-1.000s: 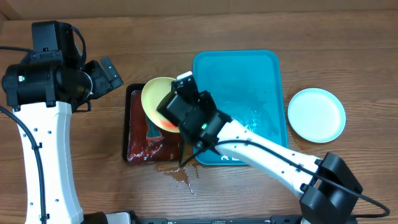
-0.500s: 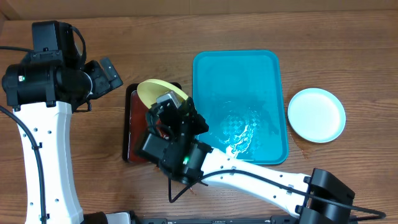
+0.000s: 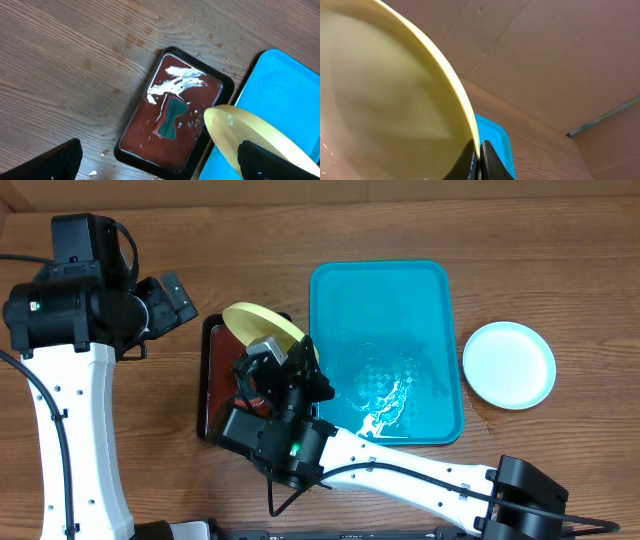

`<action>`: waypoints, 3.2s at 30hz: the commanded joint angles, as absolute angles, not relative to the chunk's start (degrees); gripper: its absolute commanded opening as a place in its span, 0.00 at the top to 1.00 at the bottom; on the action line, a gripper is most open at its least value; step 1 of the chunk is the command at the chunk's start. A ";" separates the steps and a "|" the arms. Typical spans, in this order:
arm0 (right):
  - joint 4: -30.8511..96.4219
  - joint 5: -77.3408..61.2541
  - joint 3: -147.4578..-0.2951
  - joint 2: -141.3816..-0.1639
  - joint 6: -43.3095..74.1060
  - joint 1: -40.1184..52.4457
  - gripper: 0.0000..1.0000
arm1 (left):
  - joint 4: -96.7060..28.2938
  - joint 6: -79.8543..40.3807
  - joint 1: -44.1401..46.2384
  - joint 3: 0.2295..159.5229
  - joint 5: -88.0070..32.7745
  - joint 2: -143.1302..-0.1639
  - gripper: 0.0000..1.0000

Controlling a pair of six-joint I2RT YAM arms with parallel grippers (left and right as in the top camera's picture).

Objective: Clean dirty plates on tray and stack at the side
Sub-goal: 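Lift the yellow plate with the right gripper and tilt it over the basin, then carry the yellow plate right and set it on the plate stack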

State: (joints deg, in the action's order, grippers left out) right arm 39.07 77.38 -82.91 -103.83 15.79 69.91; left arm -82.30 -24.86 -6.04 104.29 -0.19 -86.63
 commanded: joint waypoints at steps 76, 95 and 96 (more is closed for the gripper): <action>37.52 58.28 -83.96 -102.56 20.01 65.65 0.96 | -82.28 -23.94 -6.37 104.92 0.60 -86.98 0.00; 46.76 -18.59 -84.62 -91.88 34.61 5.63 0.96 | -82.28 -23.97 -6.37 104.92 0.60 -86.98 0.00; 48.90 -18.37 -84.60 -92.07 34.54 2.44 0.96 | -82.28 -23.94 -6.37 104.92 0.60 -86.98 0.00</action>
